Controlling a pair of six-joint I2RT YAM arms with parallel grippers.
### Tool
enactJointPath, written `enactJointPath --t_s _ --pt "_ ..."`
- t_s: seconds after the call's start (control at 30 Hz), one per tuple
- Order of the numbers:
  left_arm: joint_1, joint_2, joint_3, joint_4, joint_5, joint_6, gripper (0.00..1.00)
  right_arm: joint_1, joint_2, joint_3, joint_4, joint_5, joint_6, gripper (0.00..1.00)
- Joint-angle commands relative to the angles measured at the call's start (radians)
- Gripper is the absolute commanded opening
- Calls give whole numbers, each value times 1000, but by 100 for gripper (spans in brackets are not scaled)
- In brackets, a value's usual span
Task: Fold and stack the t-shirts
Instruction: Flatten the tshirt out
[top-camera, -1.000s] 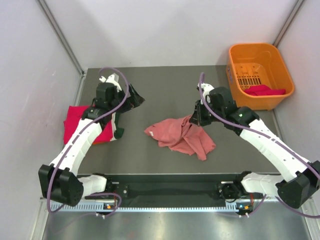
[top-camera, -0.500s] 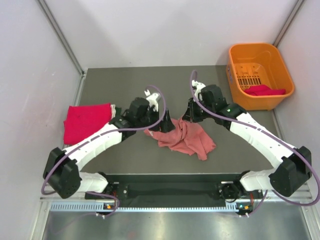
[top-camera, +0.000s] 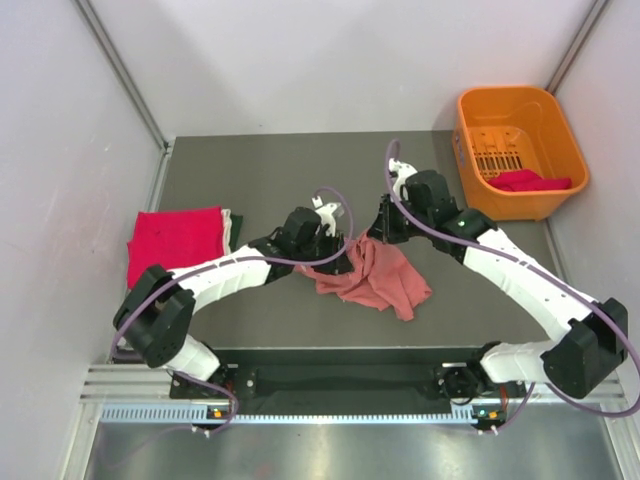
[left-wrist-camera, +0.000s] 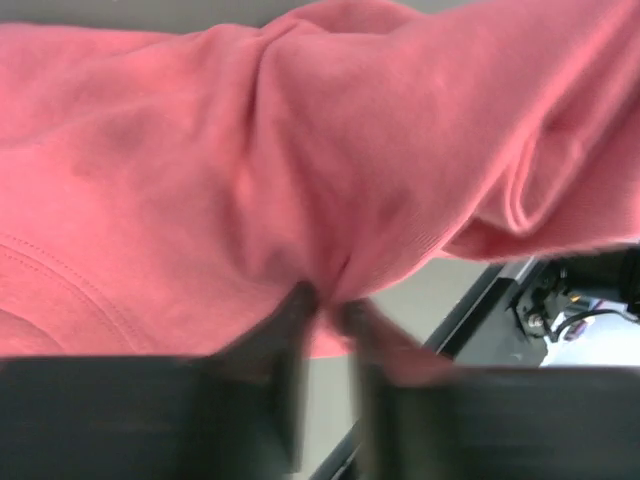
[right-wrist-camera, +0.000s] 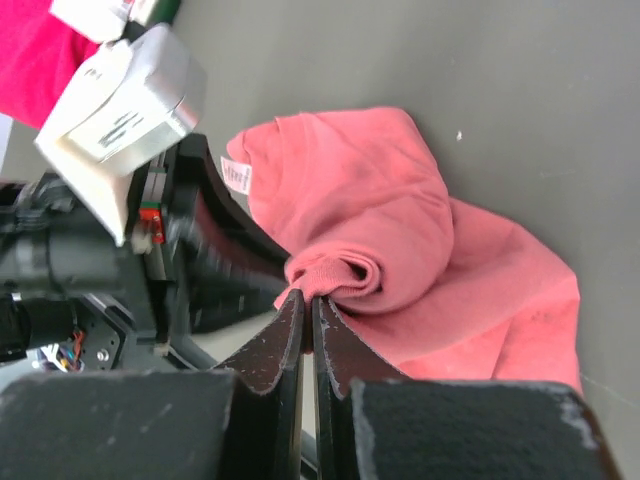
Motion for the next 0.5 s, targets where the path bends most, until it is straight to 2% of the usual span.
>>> enactJointPath --t_s 0.0,0.03,0.17,0.3,0.33,0.4,0.47 --pt "4 26 34 54 1 14 19 3 -55 -14 34 25 7 0" --pt "15 40 70 20 -3 20 0 1 -62 -20 28 31 3 0" --pt "98 50 149 -40 76 16 0 -5 -91 -66 5 92 -10 0" --pt "268 66 225 -31 279 -77 0 -25 -97 -110 -1 123 -27 0" --pt "343 77 262 -32 296 -104 0 -25 -97 -121 -1 123 -39 0" --pt "414 147 326 -37 332 -159 0 -17 -85 -132 5 94 -46 0" --pt "471 226 481 -105 278 -152 0 12 -62 -136 19 71 -43 0"
